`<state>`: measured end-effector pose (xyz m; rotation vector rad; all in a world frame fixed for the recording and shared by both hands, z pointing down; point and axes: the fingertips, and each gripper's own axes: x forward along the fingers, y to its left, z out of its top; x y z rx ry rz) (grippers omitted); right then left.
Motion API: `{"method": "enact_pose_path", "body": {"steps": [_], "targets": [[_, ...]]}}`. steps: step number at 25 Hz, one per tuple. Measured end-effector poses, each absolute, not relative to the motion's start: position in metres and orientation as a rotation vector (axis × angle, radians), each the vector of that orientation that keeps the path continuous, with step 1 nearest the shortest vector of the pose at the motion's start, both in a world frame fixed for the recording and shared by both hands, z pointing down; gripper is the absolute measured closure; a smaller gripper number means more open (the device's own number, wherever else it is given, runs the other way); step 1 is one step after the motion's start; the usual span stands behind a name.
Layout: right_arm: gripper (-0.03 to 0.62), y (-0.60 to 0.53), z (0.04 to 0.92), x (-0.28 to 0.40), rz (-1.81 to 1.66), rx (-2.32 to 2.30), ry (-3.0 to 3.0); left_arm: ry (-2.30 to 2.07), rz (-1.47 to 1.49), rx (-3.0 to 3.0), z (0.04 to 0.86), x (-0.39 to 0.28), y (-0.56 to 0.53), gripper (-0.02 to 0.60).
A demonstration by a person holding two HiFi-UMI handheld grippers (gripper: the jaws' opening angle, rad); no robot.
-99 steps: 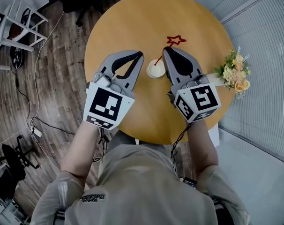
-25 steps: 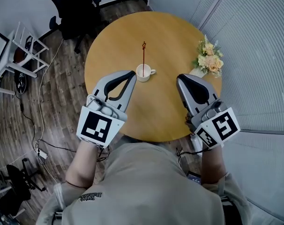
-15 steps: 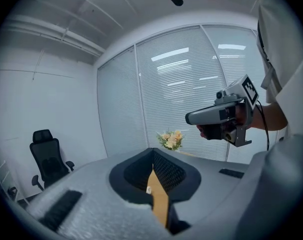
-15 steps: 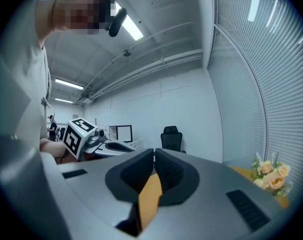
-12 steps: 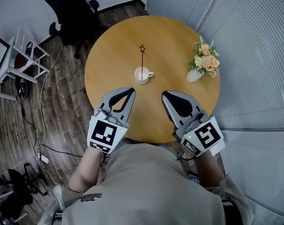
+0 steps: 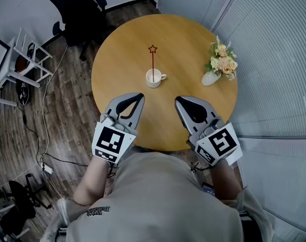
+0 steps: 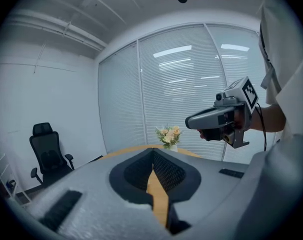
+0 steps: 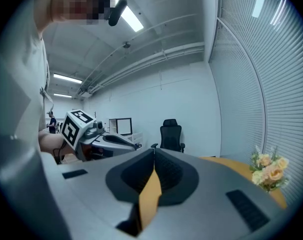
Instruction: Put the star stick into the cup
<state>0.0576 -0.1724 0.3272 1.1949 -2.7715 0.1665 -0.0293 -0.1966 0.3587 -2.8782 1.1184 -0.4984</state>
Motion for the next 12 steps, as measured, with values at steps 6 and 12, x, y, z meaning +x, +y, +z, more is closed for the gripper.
{"method": "enact_pose_path", "body": {"steps": [6, 12], "targets": [[0.563, -0.1692, 0.3363, 0.053, 0.133, 1.181, -2.722, 1.108, -0.504, -2.896, 0.3574, -0.0324, -0.1924, 0.56], [0.563, -0.1678, 0.3361, 0.0504, 0.131, 1.183, -2.705, 1.113, -0.515, -2.895, 0.3564, -0.0382, -0.1888, 0.56]]}}
